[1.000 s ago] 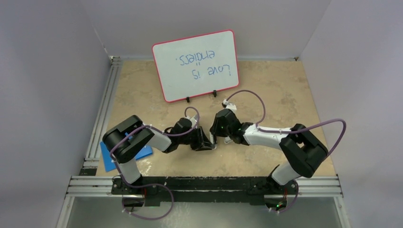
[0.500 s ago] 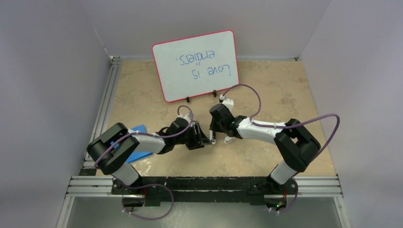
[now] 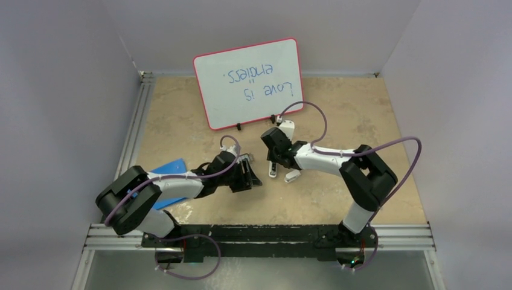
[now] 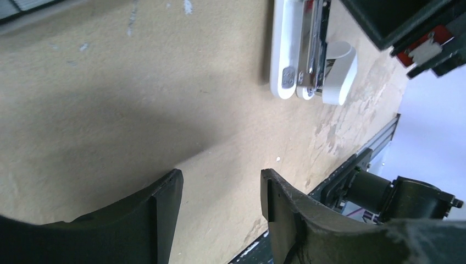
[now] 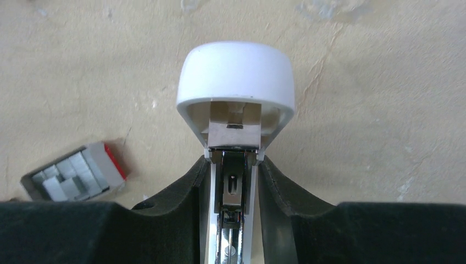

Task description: Load the staples into the stapler

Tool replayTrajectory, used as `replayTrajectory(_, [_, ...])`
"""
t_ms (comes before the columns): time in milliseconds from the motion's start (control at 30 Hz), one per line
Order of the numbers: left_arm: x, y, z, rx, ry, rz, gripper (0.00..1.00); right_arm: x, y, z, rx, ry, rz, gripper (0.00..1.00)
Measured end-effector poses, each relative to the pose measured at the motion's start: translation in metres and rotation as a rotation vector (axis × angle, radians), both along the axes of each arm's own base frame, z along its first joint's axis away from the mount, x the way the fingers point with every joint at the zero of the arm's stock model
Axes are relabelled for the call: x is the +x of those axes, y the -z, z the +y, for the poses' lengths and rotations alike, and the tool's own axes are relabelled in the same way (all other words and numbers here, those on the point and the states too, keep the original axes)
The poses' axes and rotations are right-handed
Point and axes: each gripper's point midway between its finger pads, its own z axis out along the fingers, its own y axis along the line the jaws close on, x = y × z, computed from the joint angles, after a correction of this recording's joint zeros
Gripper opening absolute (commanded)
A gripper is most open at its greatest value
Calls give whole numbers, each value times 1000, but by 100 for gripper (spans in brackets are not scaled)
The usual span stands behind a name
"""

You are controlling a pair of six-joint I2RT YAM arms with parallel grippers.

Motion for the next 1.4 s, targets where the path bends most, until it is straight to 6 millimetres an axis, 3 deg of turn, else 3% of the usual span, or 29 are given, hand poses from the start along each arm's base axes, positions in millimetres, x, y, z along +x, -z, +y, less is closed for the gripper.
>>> replayTrajectory(600, [1,-13,32,107,-83,-51,55,41,4,2,-161,19,-74,28])
replayTrajectory(800, [0,-10,35,123,-88,-43,55,43,4,2,-159,18,-78,31])
replayTrajectory(1200, [0,-10,36,125,-89,-43,55,41,5,1,-156,17,-70,48])
replayTrajectory(1400, [0,-9,36,126,-89,-43,55,38,-5,2,-128,15,-77,54])
